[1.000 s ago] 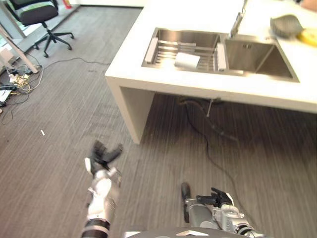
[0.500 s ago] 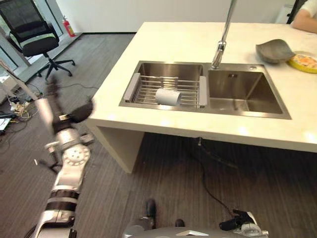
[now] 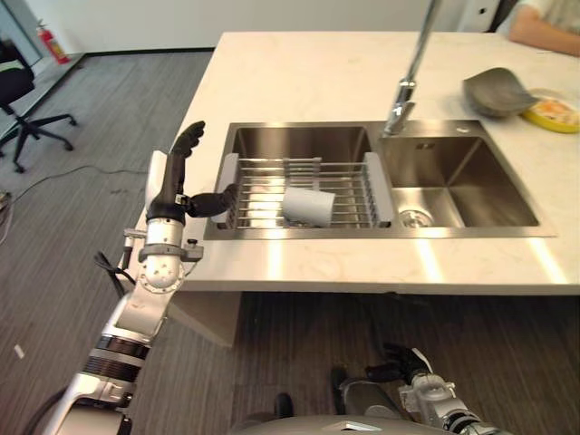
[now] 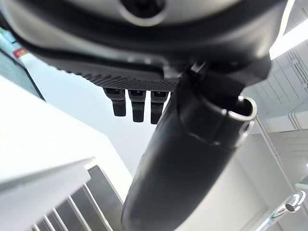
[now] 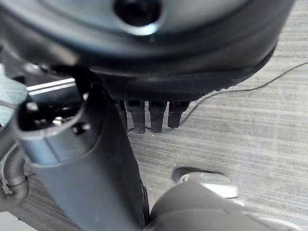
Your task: Place the dishes in the dishwasher.
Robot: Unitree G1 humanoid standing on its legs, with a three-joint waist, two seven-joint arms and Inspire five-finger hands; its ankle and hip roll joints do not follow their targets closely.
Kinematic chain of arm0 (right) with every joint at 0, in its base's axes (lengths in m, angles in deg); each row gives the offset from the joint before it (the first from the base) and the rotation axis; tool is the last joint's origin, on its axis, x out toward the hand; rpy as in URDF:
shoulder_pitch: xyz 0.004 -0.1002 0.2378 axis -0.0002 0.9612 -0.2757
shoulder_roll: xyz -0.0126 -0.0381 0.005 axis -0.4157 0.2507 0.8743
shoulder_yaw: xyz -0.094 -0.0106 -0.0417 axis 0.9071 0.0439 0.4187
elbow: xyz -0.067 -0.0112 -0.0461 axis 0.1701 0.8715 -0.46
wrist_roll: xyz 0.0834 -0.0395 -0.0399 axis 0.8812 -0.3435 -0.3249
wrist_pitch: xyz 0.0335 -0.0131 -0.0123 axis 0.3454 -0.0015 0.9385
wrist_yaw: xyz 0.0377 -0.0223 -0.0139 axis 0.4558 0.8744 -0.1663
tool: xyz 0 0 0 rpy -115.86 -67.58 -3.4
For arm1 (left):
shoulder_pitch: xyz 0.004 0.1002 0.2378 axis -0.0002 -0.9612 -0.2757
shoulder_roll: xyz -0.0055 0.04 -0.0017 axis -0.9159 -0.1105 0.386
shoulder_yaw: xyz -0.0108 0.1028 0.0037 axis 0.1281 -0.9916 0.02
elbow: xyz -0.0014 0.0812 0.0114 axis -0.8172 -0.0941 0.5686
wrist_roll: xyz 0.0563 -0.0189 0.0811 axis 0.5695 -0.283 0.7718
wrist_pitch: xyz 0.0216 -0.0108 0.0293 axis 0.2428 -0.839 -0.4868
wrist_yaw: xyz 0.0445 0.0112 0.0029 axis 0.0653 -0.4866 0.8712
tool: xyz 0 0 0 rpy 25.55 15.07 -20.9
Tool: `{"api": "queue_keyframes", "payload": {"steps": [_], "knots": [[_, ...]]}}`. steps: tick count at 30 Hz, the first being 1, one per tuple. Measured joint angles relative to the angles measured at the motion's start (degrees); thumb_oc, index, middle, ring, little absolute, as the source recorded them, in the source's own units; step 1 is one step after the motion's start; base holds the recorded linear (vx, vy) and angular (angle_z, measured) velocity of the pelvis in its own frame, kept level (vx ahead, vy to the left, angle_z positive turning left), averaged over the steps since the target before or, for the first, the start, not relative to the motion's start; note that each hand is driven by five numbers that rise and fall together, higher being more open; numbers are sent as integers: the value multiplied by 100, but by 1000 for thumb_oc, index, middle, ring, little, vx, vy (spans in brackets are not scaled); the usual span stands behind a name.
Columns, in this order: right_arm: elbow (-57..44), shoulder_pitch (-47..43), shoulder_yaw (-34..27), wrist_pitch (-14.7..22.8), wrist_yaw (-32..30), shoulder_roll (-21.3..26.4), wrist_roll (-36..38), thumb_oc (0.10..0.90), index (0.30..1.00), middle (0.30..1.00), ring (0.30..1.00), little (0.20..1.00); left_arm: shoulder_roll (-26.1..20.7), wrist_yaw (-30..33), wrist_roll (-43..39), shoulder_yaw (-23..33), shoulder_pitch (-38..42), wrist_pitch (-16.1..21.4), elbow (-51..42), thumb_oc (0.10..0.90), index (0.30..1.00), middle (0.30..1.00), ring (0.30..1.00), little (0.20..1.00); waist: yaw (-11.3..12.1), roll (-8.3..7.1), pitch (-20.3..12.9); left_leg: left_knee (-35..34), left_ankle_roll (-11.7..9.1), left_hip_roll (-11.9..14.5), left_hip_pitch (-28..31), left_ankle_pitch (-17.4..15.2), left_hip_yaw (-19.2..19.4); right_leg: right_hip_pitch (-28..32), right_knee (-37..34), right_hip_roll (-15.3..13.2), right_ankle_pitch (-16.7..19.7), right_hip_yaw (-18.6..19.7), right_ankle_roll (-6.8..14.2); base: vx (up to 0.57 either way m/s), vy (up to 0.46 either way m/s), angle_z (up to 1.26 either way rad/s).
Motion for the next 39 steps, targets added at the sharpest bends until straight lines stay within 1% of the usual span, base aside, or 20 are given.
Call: {"api": "queue_keyframes", "payload": {"steps": [1, 2, 3, 5, 8, 11, 13, 14, 15, 16, 18, 21, 24, 26, 31, 33, 34, 35, 37, 39], "knots": [[1, 49, 12, -8, 23, -9, -19, 800, 900, 900, 900, 900, -15, -23, 30, 96, -28, -7, 0, 800, 900, 900, 900, 900, 48, -32, -12, 0, -53, 21, 76, -49, -26, 163, -220, -48, 318, 0, 5, 102, -111, 25], [69, 122, 11, -32, 95, -15, -142, 800, 900, 900, 900, 900, -29, -75, 14, 215, -29, -5, -5, 800, 900, 900, 900, 900, 159, -38, -18, -2, -156, 112, 202, -129, 8, 520, -743, 2, 904, -75, -124, 87, -85, 17], [172, 103, -8, -45, 146, -14, -164, 800, 900, 900, 900, 900, -118, -196, -53, 290, -50, -3, -18, 800, 900, 900, 900, 900, 204, -28, -30, -3, -225, 177, 258, -195, 51, 716, -1068, 35, 1165, -204, -225, 89, -78, 5], [262, 94, -17, -117, 169, 12, -161, 800, 900, 900, 900, 900, -500, -403, -99, 349, -83, 4, -34, 800, 900, 900, 900, 900, 250, -38, -108, -7, -350, 286, 299, -278, 108, 1008, -1687, 158, 1593, -230, -568, 64, -50, -9], [275, 122, -20, -175, 182, 71, -162, 800, 900, 900, 900, 900, -676, -602, -150, 385, -170, 7, -155, 800, 900, 900, 900, 900, 232, 16, -141, -3, -408, 382, 385, -278, 290, 1078, -1679, 284, 1585, -183, -689, 39, -51, -13], [206, 162, -16, -171, 189, 128, -163, 800, 900, 900, 900, 900, -741, -1011, -130, 433, -683, 112, -875, 800, 900, 900, 900, 900, 158, 47, -161, -34, -463, 411, 471, -304, 535, 1171, -1689, 327, 1528, -108, -749, 34, -49, -15], [216, 203, -23, -197, 251, 148, -159, 800, 900, 900, 900, 900, -1301, -1343, -13, 290, -738, 239, -1317, 800, 900, 900, 900, 900, 147, 69, -159, -10, -485, 451, 463, -357, 530, 1162, -1689, 363, 1532, -135, -745, 36, -52, 5], [216, 203, -23, -197, 251, 148, -159, 800, 900, 900, 900, 900, -1301, -1343, -13, 290, -738, 239, -1317, 800, 900, 900, 900, 900, 147, 69, -159, -10, -485, 451, 463, -357, 530, 1162, -1689, 363, 1532, -135, -745, 0, 0, 0], [212, 210, -22, -199, 256, 167, -156, 800, 900, 900, 900, 900, -1566, -1445, 90, 290, -735, 247, -1384, 800, 900, 900, 900, 900, 147, 100, -177, -20, -473, 452, 463, -366, 529, 1161, -1692, 357, 1534, -135, -738, 13, -36, 2], [215, 226, -31, -196, 279, 180, -156, 800, 900, 900, 900, 900, -2135, -1577, 279, 265, -732, 250, -1513, 800, 900, 900, 900, 900, 148, 149, -205, -33, -457, 451, 440, -405, 528, 1143, -1692, 358, 1532, -136, -703, 20, -46, 2], [216, 294, -28, -188, 272, 201, -156, 800, 900, 900, 900, 900, -2334, -1727, 374, 206, -741, 277, -1607, 800, 900, 900, 900, 900, 172, 219, -270, -34, -453, 432, 437, -409, 532, 1136, -1692, 344, 1535, -128, -697, 10, -23, 0], [221, 310, -21, -189, 289, 251, -159, 800, 900, 900, 900, 900, -2341, -1932, 374, 58, -750, 370, -1646, 800, 900, 900, 900, 900, 174, 310, -353, -34, -447, 415, 405, -410, 556, 1089, -1692, 330, 1534, -103, -699, 11, -14, -3], [221, 300, -21, -181, 290, 246, -159, 800, 900, 900, 900, 900, -2353, -2020, 390, -29, -736, 375, -1651, 800, 900, 900, 900, 900, 150, 329, -367, -33, -444, 416, 384, -406, 581, 1061, -1691, 335, 1540, -85, -692, 16, -21, -9], [226, 301, -24, -188, 301, 247, -157, 800, 900, 900, 900, 900, -2377, -2106, 471, -468, -681, 378, -1661, 800, 900, 900, 900, 900, 105, 327, -385, -32, -445, 422, 365, -407, 670, 985, -1691, 360, 1578, -13, -654, 26, -26, -16], [224, 299, -22, -168, 302, 211, -157, 800, 900, 900, 900, 900, -2218, -2242, 928, -885, -616, 362, -1616, 800, 900, 900, 900, 900, -21, 314, -387, -9, -443, 413, 378, -407, 711, 968, -1691, 367, 1587, 34, -658, 19, -12, -5], [230, 305, -23, -169, 294, 202, -156, 800, 900, 900, 900, 900, -1959, -2259, 1214, -1084, -232, 352, -1426, 800, 900, 900, 900, 900, -46, 301, -395, -9, -442, 403, 386, -407, 711, 977, -1691, 359, 1587, 38, -657, 0, 0, 0], [230, 305, -23, -169, 294, 202, -156, 800, 900, 900, 900, 900, -1959, -2259, 1214, -1084, -232, 352, -1426, 800, 900, 900, 900, 900, -46, 301, -395, -9, -442, 403, 386, -407, 711, 977, -1691, 359, 1587, 38, -657, 0, 0, 0], [231, 287, -21, -170, 286, 192, -158, 800, 900, 900, 900, 900, -1832, -2247, 1472, -1398, 283, 299, -1186, 800, 900, 900, 900, 900, -50, 294, -400, -11, -440, 394, 395, -406, 714, 984, -1691, 351, 1593, 45, -648, 0, 0, 0], [231, 287, -21, -170, 286, 192, -158, 800, 900, 900, 900, 900, -1832, -2247, 1472, -1398, 283, 299, -1186, 800, 900, 900, 900, 900, -50, 294, -400, -11, -440, 394, 395, -406, 714, 984, -1691, 351, 1593, 45, -648, 0, 0, 0], [219, 287, -23, -165, 260, 170, -155, 800, 900, 900, 900, 900, -1619, -2210, 1730, -1554, 713, 257, -1079, 800, 900, 900, 900, 900, -200, 325, -420, -30, -429, 385, 399, -412, 740, 979, -1691, 346, 1598, 67, -641, 20, -15, -5]]}}
